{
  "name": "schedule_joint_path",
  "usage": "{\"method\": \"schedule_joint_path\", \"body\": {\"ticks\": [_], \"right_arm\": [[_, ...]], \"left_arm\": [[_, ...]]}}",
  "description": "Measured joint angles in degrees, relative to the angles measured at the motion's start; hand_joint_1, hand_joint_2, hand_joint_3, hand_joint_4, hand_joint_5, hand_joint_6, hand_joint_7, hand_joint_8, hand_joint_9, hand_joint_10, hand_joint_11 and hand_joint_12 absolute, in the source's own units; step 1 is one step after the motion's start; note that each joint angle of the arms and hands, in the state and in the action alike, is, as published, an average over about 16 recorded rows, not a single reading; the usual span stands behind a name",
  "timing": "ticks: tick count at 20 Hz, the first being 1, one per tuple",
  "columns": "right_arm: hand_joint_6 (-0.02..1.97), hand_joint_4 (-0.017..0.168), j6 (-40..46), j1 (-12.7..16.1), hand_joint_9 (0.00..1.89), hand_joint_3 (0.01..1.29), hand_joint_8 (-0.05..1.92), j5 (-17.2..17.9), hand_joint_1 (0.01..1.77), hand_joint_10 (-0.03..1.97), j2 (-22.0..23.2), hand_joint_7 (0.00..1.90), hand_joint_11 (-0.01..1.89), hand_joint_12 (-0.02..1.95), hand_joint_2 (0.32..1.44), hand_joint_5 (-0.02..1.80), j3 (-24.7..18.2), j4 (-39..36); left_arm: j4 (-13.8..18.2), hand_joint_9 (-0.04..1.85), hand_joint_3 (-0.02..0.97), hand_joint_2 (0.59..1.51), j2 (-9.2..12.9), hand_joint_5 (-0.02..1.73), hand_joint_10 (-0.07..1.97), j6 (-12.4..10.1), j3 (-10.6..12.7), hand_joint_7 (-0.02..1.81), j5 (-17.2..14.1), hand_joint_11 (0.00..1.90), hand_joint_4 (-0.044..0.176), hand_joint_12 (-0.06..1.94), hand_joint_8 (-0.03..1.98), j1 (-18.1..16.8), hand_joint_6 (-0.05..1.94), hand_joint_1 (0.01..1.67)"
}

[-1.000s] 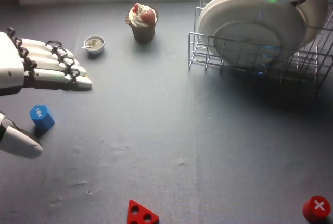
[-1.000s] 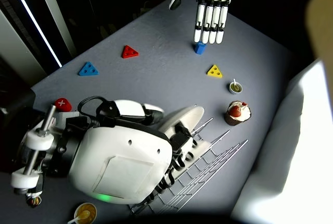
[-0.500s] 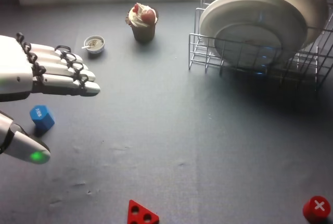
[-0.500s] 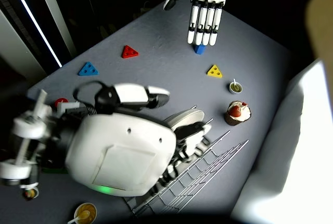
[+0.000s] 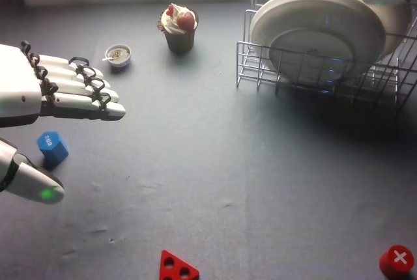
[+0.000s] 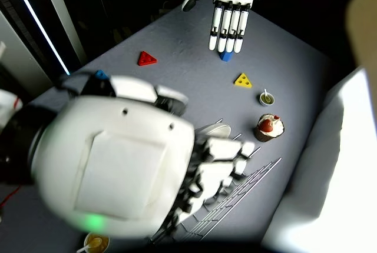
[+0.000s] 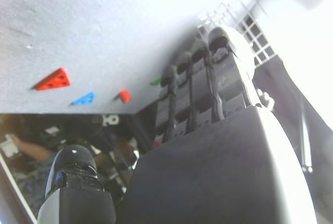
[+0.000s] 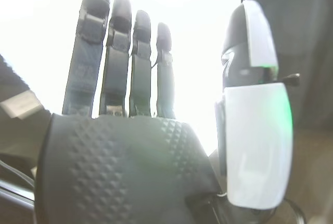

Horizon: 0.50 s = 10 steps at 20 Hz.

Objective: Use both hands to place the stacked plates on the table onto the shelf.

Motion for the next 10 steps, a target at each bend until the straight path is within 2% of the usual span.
{"method": "schedule_joint_path", "body": {"ticks": [6,10], "right_arm": [[0.01,0.030,-4.2,-5.9,0.39,0.01,0.01,11.6,0.69,0.02,8.1,0.36,0.44,0.01,0.98,0.30,-8.9,-20.5],[0.01,0.032,-7.0,-9.8,0.31,0.01,0.01,19.3,0.52,0.02,14.9,0.29,0.31,0.01,0.97,0.21,-15.8,-29.4]], "left_arm": [[-0.3,0.14,0.005,1.011,0.0,0.11,0.01,0.0,0.0,0.14,0.1,0.14,0.004,0.02,-0.01,0.0,0.02,0.04],[-0.4,0.12,0.005,1.008,0.0,0.08,0.01,0.0,0.0,0.12,0.1,0.13,0.004,0.02,-0.01,0.0,0.02,0.04]]}}
